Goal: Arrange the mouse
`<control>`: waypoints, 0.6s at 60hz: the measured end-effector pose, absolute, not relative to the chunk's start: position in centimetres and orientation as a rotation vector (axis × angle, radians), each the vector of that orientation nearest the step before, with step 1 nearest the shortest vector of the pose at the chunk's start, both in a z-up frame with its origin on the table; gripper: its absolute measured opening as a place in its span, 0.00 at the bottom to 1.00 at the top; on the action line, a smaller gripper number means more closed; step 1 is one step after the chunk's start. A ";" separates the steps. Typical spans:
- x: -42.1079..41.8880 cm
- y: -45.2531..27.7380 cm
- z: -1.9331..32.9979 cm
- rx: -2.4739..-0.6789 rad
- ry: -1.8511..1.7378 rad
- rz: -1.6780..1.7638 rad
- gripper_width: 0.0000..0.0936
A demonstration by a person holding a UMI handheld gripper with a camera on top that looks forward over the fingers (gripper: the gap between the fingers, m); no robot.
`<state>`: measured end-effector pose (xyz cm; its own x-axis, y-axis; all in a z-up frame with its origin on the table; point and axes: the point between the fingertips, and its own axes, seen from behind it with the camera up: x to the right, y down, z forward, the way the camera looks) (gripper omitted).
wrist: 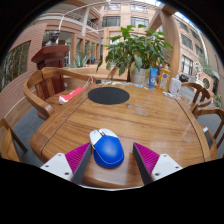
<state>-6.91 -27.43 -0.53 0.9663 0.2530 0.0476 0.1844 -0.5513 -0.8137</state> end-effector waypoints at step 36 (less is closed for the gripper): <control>-7.6 -23.4 -0.8 -2.165 -0.127 0.053 0.39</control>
